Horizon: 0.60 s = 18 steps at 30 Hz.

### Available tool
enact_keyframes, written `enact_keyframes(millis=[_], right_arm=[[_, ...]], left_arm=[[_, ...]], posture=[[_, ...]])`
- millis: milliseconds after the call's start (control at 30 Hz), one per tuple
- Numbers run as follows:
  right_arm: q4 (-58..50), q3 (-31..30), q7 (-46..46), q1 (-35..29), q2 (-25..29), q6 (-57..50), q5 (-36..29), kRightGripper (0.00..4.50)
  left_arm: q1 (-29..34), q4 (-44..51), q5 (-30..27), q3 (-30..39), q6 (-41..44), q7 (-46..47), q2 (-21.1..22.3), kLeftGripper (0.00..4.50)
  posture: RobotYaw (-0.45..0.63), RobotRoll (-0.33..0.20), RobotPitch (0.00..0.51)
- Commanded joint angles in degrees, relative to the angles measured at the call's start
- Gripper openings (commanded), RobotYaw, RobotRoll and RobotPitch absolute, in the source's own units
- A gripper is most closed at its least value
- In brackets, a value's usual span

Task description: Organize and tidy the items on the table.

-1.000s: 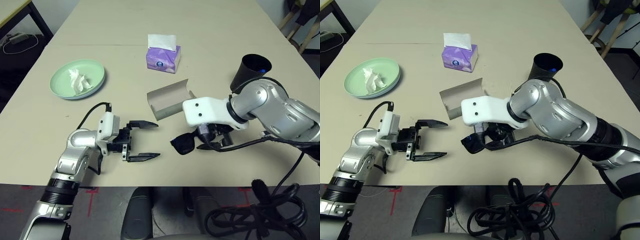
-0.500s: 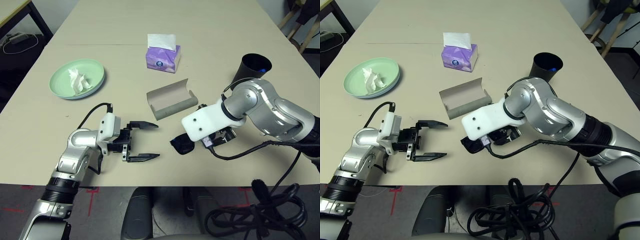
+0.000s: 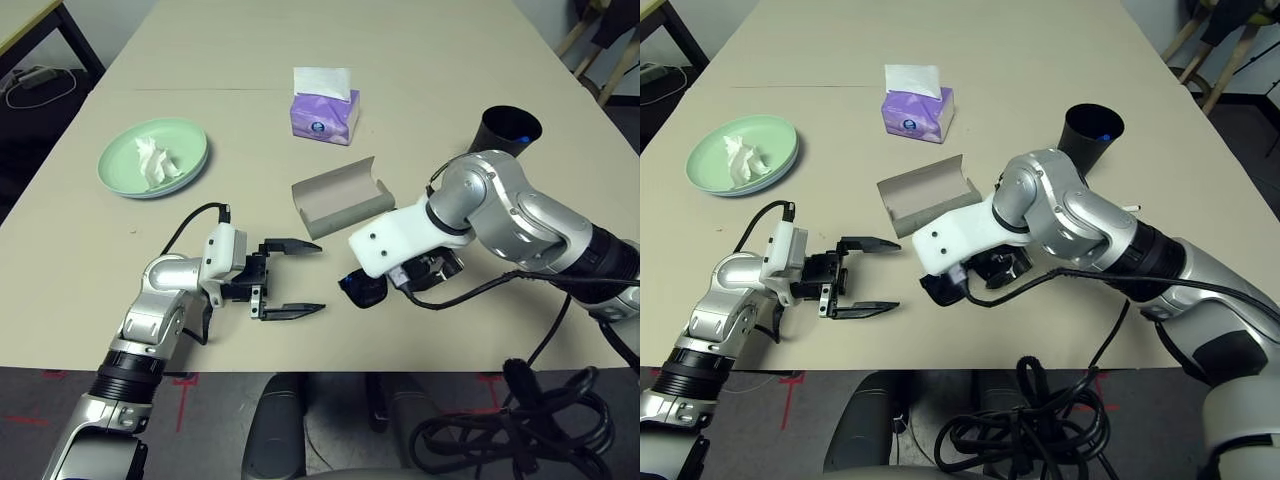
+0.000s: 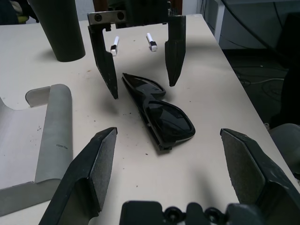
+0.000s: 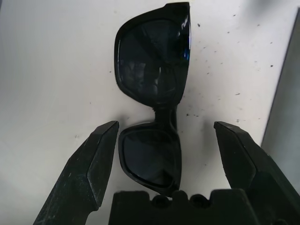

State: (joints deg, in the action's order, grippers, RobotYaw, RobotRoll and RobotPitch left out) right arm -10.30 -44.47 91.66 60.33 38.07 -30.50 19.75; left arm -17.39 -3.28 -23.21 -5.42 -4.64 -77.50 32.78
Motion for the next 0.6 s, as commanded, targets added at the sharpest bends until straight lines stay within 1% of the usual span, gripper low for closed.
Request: enact_keyframes(millis=[33,300,600], right_arm=[[0.7,-0.88,0.63,0.34,-0.58,-0.56,1.54,4.5],[0.14,-0.92,-0.64,-1.95,-1.9,-0.34,4.18,4.5],[-0.95,-0.41,-1.42,-4.12,-2.64,0.52,5.56,4.5]], left_arm=[[-0.2,-0.56,1.08,-0.9,-0.54,-0.05,-0.03,4.46],[1.15,0.46,1.26,-0.77,-0.98,0.39,0.33,4.46],[2.0,1.15,1.53,-0.5,-1.33,0.79,0.82,4.46]], posture=[[0.08,0.0,0.194],[0.09,0.0,0.193],[0.1,0.0,0.192]])
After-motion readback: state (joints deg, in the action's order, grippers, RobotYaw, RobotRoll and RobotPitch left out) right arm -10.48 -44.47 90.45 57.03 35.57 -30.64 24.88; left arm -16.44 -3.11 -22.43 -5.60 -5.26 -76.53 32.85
